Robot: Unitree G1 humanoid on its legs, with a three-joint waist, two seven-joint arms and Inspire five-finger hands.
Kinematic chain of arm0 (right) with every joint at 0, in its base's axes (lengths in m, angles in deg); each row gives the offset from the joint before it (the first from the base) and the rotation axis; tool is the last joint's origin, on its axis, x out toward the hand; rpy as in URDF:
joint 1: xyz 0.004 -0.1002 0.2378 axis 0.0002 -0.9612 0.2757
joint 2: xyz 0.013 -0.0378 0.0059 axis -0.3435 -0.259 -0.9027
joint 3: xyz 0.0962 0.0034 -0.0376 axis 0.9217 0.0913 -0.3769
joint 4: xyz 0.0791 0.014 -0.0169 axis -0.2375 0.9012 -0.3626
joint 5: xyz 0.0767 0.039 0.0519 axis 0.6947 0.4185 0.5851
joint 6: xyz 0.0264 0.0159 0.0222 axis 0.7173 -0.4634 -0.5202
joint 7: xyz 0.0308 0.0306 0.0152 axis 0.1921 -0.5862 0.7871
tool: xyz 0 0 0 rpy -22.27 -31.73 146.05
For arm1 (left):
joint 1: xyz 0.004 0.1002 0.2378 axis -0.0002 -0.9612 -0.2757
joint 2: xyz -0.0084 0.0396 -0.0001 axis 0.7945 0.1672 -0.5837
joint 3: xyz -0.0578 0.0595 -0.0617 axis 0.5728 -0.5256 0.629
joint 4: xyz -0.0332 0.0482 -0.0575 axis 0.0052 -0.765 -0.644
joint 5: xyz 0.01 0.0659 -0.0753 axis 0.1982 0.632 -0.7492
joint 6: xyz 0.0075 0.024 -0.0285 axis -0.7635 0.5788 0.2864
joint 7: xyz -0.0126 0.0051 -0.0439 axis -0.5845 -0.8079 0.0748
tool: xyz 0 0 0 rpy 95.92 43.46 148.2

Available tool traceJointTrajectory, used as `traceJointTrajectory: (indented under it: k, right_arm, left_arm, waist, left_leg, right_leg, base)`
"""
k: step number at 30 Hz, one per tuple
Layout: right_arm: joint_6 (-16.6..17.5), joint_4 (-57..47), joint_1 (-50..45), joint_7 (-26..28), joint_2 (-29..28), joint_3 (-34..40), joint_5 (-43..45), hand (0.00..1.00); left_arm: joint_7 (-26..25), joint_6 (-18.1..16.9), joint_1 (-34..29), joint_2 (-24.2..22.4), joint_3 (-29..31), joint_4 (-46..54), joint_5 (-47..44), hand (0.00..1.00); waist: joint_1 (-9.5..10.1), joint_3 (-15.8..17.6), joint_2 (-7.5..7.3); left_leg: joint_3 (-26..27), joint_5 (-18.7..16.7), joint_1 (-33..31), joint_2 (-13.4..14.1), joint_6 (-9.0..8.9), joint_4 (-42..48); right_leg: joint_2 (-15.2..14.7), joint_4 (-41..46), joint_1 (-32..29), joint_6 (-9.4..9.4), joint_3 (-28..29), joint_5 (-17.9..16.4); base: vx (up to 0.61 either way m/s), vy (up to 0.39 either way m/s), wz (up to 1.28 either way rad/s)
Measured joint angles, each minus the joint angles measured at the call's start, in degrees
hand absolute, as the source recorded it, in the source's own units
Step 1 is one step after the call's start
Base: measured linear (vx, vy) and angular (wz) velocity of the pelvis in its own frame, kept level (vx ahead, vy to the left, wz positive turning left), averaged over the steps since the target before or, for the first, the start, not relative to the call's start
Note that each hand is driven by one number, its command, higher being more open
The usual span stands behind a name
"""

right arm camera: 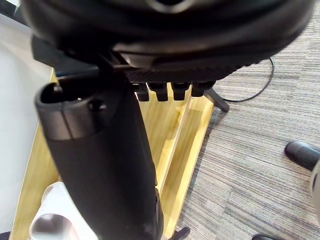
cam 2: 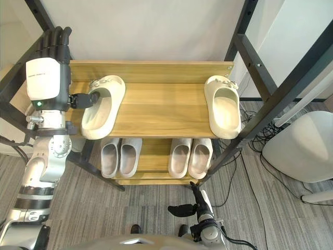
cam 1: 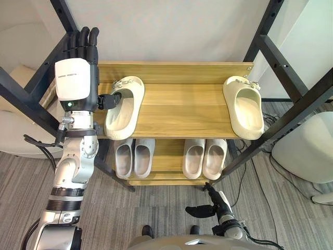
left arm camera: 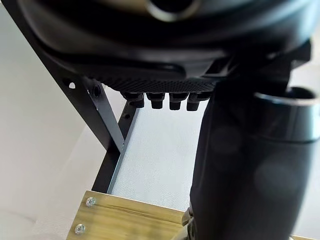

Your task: Organize the slippers on the shoe rack

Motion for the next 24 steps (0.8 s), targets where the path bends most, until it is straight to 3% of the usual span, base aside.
traceJointTrajectory:
  k: [19, 20, 24]
  right_arm:
    - [0.00, 0.00, 0.01, 0.00, 0.06, -0.54, -0.02, 1.00]
    - [0.00, 0.00, 0.04, 0.00, 0.06, -0.56, -0.02, 1.00]
    - [0.00, -0.04, 0.05, -0.05, 0.05, -0.57, -0.02, 1.00]
  left_arm:
    - [0.36, -0.07, 0.19, 0.00, -0.60, -2.22, 0.02, 1.00]
    - [0.38, -0.06, 0.37, 0.00, -0.67, -2.62, 0.01, 0.00]
    - [0.44, -0.05, 2.01, 0.00, -0.90, -3.74, 0.00, 0.00]
  waist:
    - [-0.23, 0.11, -0.04]
    - [-0.24, 0.11, -0.04]
    - [-0.27, 0.13, -0.07]
  left_leg:
    - [0.00, 0.00, -0.65, -0.05, 0.00, 0.00]
    - [0.05, -0.01, -0.67, -0.04, -0.01, 0.00]
    - [0.36, -0.04, -1.14, 0.01, -0.05, 0.00]
  right_leg:
    - [-0.06, 0.29, -1.01, 0.00, 0.04, -0.03]
    - [-0.06, 0.29, -1.08, 0.00, 0.09, -0.03]
    - [-0.05, 0.45, -1.84, 0.00, 0.50, 0.00]
  base:
    - [0.00, 0.000, 0.00]
    - [-0.01, 0.007, -0.04]
    - [-0.01, 0.012, -0.05]
